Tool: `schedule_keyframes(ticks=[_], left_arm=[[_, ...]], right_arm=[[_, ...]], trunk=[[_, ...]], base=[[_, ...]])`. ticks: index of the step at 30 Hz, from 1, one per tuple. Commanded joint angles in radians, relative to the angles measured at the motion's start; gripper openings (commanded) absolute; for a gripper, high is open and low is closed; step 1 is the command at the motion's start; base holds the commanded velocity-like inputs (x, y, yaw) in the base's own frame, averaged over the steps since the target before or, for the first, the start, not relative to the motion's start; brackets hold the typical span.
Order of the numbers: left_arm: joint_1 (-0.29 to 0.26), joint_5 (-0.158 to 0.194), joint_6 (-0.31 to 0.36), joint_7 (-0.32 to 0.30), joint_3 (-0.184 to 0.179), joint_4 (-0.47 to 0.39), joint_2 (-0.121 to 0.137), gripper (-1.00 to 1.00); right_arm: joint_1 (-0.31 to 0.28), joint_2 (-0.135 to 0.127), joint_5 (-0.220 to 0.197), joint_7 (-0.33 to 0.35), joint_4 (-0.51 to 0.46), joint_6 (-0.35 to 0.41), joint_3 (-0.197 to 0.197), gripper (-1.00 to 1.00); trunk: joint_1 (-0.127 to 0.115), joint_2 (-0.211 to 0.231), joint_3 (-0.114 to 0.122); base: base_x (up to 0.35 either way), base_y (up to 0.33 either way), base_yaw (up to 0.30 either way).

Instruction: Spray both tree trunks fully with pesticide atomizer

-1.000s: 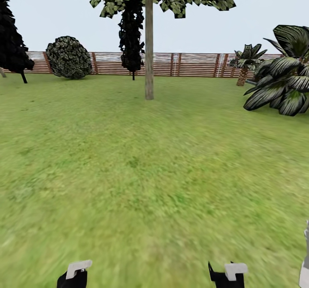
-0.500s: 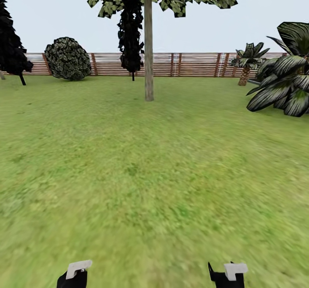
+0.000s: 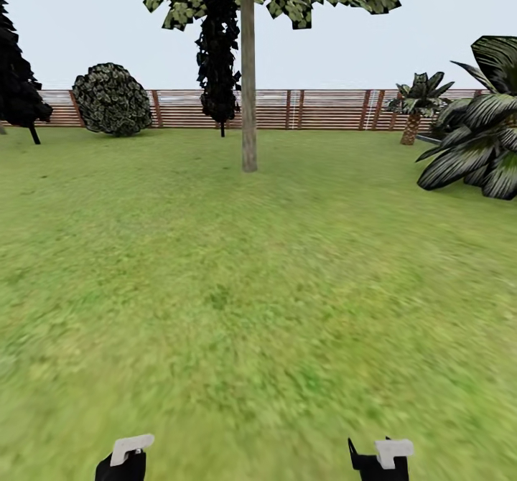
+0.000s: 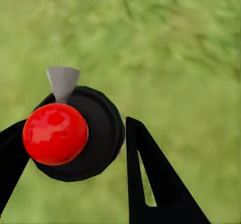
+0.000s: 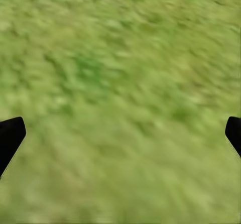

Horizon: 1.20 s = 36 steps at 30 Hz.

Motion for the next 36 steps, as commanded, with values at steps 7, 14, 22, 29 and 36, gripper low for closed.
schedule_keyframes(ticks=[7, 14, 22, 29, 36], left_arm=[[0.0, 0.001, -0.003, 0.003, 0.0, 0.001, 0.0, -1.0], [0.0, 0.001, -0.003, 0.003, 0.0, 0.001, 0.0, -1.0], [0.0, 0.001, -0.003, 0.003, 0.0, 0.001, 0.0, -1.0], [-0.001, 0.001, -0.003, 0.003, 0.0, 0.001, 0.001, -1.0], [-0.001, 0.001, -0.003, 0.003, 0.0, 0.001, 0.001, -1.0]], right_arm=[[-0.001, 0.0, 0.002, 0.0, 0.001, -0.003, 0.0, 1.0], [0.0, 0.0, 0.002, 0.0, 0.001, -0.002, 0.0, 1.0], [-0.001, 0.0, 0.002, 0.0, 0.001, -0.002, 0.0, 1.0], [-0.001, 0.0, 0.002, 0.0, 0.001, -0.002, 0.0, 1.0], [-0.001, 0.0, 0.001, 0.0, 0.001, -0.002, 0.0, 1.0]], trunk=[[0.0, 0.0, -0.001], [0.0, 0.0, -0.001], [0.0, 0.0, -0.001], [0.0, 0.0, -0.001], [0.0, 0.0, -0.008]], base=[[0.34, 0.0, 0.0], [0.34, 0.0, 0.0], [0.34, 0.0, 0.0], [0.34, 0.0, 0.0], [0.34, 0.0, 0.0]])
